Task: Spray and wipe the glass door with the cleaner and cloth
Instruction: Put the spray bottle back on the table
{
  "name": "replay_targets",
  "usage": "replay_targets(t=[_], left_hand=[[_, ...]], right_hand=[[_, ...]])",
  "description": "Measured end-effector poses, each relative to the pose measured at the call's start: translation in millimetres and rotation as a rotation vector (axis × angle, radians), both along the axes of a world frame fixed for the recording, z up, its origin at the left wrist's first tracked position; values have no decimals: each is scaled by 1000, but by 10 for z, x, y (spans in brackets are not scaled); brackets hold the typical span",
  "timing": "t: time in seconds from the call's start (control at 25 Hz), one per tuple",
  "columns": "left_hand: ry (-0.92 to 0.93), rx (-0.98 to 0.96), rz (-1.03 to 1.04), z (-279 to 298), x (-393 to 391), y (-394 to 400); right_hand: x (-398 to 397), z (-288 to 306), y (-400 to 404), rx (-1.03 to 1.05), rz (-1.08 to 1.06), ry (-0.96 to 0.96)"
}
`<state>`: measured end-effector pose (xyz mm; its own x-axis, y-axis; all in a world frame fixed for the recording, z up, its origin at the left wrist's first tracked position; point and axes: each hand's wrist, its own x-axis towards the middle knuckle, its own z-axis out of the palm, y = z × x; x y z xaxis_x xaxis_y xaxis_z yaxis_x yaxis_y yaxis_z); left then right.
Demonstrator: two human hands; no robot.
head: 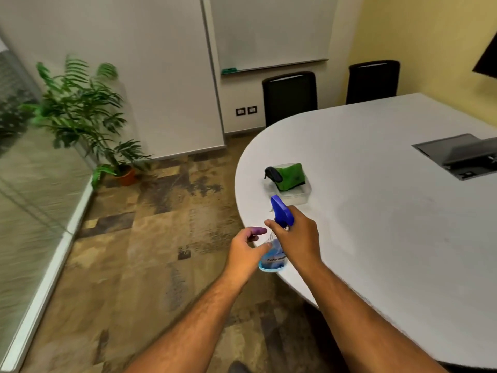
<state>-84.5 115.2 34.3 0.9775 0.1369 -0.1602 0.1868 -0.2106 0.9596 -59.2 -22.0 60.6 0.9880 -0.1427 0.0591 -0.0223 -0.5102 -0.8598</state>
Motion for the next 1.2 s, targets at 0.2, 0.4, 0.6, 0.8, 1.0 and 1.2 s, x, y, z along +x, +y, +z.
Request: replay_targets(t=[0.2, 0.4, 0.6, 0.8, 1.0, 1.2], left_hand=[[-7, 45, -115, -92, 854, -277], [62, 91, -142, -257, 1378, -537], [142, 133, -89, -443, 1813, -749], [152, 148, -57, -477, 2176, -880], [153, 168, -45, -523, 2452, -1067], [203, 296, -67, -651, 2757, -1037]], right_hand=[[685, -146, -296, 27, -101, 30], [1233, -301, -575, 41, -150, 42], [1880, -583, -807, 21, -80, 109], [2246, -808, -978, -10, 31, 139], [2344, -892, -1132, -81, 187, 177], [2529, -904, -1540, -120, 562, 461]])
